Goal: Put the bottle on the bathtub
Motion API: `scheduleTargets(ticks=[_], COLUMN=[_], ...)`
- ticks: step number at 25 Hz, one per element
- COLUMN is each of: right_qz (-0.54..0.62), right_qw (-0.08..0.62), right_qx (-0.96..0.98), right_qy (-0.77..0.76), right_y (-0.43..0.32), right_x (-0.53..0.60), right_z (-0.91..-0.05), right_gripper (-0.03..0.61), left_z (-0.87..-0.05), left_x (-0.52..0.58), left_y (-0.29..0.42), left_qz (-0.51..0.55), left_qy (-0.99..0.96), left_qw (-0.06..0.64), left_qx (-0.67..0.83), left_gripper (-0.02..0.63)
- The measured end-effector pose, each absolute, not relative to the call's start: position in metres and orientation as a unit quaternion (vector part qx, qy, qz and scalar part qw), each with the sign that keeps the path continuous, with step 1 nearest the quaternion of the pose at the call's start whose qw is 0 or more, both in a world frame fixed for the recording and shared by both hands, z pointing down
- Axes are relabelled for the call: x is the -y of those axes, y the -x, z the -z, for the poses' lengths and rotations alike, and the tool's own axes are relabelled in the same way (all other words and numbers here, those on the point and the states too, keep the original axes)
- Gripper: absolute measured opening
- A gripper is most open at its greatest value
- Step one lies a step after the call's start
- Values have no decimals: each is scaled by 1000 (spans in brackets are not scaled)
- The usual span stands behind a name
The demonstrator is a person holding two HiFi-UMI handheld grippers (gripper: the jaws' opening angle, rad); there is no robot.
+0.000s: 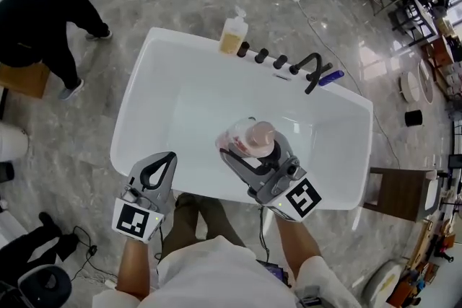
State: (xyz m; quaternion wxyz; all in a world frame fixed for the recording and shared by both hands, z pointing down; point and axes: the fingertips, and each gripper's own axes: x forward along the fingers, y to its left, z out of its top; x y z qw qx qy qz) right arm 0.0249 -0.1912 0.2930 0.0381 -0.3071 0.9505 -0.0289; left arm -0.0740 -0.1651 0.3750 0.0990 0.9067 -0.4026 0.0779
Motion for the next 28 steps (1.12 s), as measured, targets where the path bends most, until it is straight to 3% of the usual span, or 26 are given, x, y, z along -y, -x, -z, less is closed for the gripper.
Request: scheduleTargets(ticks=[13, 28], right_qz=[21, 15], right_qw=[14, 10], right_qx=[-947, -924], right_qy=[321, 381], right_y=[10, 21], right_x=[362, 519], right_z=[-425, -602], right_gripper=[244, 244], left_z=[-506, -679], left_x=[261, 261], left_y=[99, 117], left_qz=[-86, -116], left_qy=[-891, -867], left_qw=[157, 232], left_qx=[418, 425], left_gripper=[2, 2])
